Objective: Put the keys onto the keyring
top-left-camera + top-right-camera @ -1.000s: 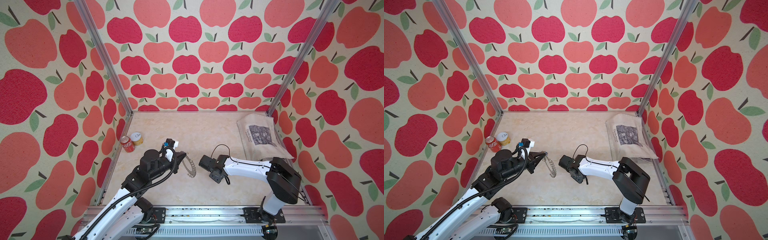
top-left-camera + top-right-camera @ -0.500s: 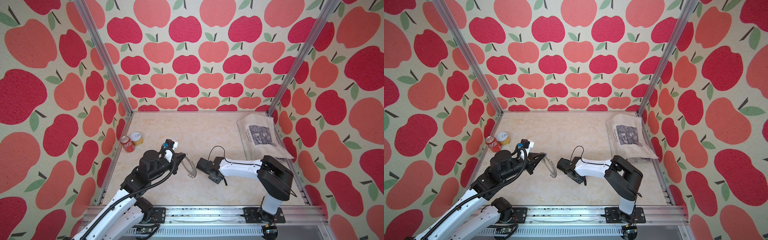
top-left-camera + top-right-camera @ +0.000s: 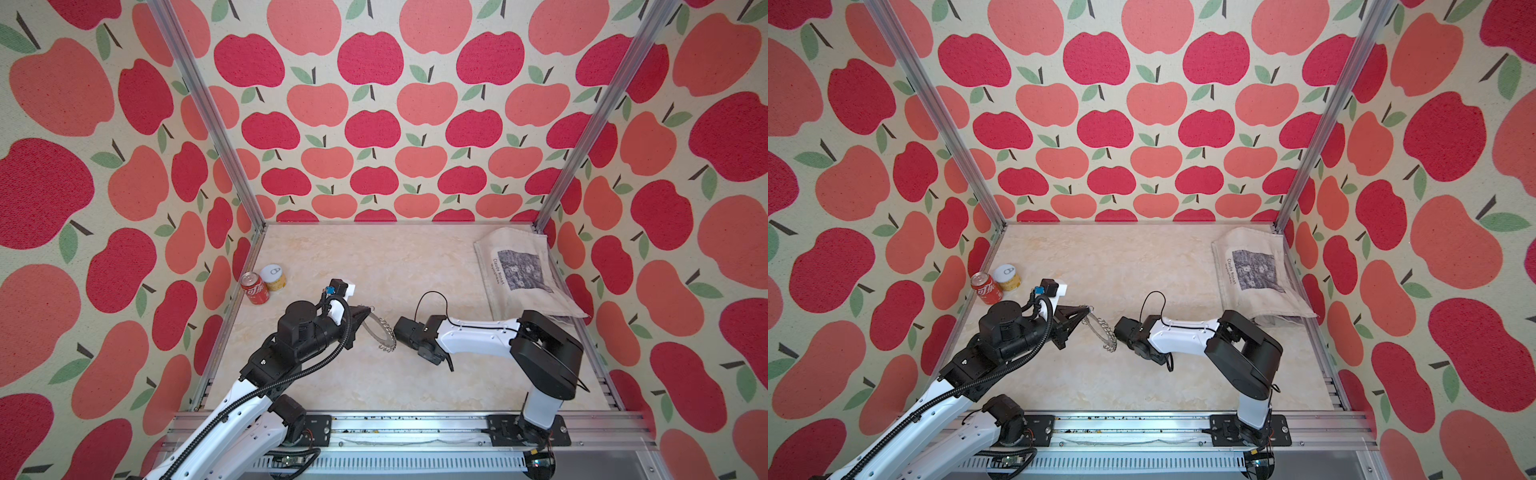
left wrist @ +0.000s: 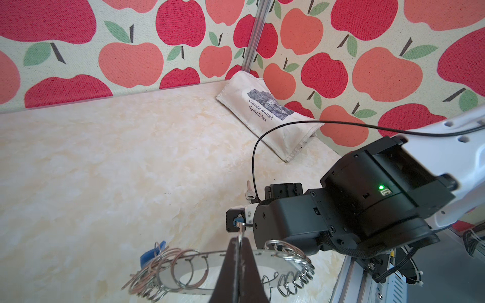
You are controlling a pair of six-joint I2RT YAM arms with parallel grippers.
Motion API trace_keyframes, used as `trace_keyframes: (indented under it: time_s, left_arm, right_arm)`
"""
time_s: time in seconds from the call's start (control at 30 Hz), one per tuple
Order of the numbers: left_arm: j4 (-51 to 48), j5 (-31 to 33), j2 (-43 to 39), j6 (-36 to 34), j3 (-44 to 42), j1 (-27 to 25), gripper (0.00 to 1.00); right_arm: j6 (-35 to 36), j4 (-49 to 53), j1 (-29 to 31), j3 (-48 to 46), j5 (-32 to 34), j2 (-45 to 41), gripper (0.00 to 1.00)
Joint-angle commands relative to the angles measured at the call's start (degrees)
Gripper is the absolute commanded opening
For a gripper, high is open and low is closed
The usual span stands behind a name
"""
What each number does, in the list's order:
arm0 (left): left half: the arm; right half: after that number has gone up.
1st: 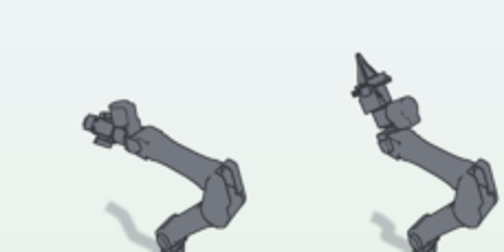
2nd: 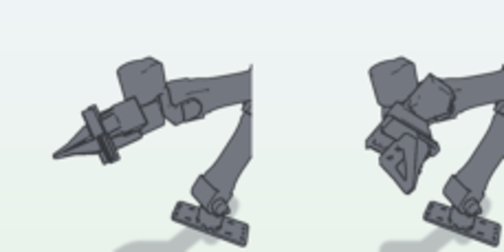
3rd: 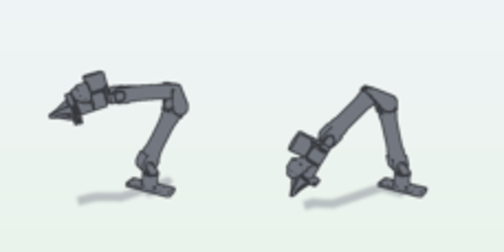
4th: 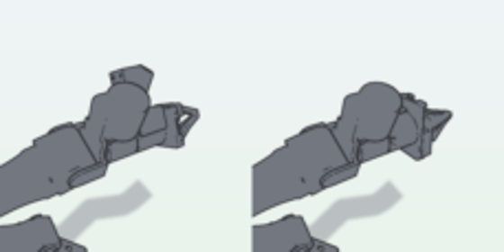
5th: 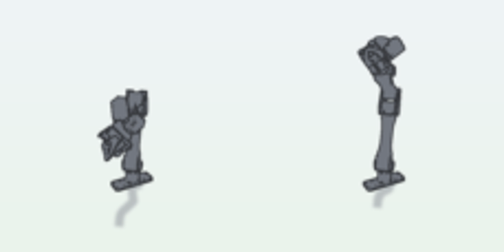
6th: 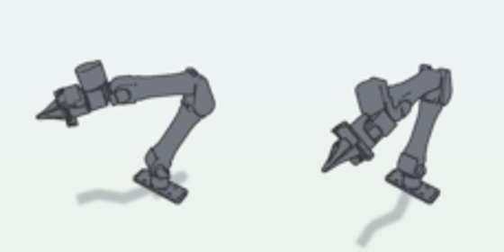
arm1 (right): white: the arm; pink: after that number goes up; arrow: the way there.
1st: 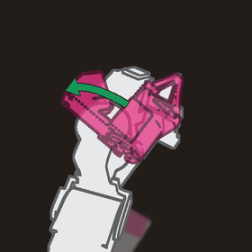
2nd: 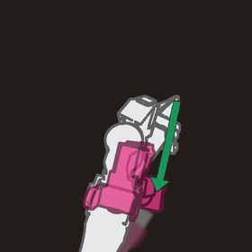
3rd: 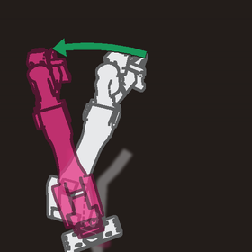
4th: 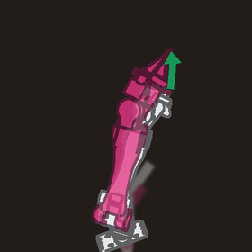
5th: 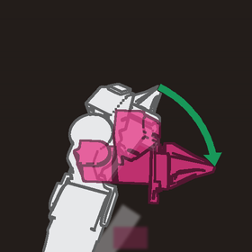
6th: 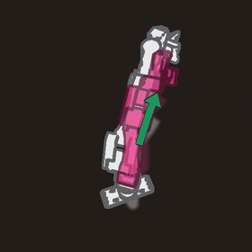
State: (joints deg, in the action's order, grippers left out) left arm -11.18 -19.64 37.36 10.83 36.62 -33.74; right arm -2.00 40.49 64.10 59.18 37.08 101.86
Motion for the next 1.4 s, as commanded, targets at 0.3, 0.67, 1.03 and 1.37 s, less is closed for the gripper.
trace_keyframes:
  time_s: [0.3, 0.67, 1.03, 1.37]
  left_arm:
    - [-0.68, 0.74, -2.29, -1.14, 3.43, 0.3, 0.0]
    - [-0.23, -0.1, -1.77, -1.15, 3.28, 0.33, 0.0]
    - [-1.3, -0.02, -1.51, -1.33, 4.34, 0.33, 0.0]
    - [-0.25, -0.23, -1.33, -0.99, 3.63, 0.32, 0.0]
  right_arm:
    - [-0.05, 4.7, -0.81, 2.54, -15.23, -11.29, 0.0]
    - [-5.03, 4.44, -16.39, -1.78, -43.25, -18.56, 0.0]
    - [-12.04, 8.26, -22.6, -2.15, -30.96, -13.71, 0.48]
    - [-11.04, 3.19, -20.67, -4.16, -33.53, -15.39, 0.53]
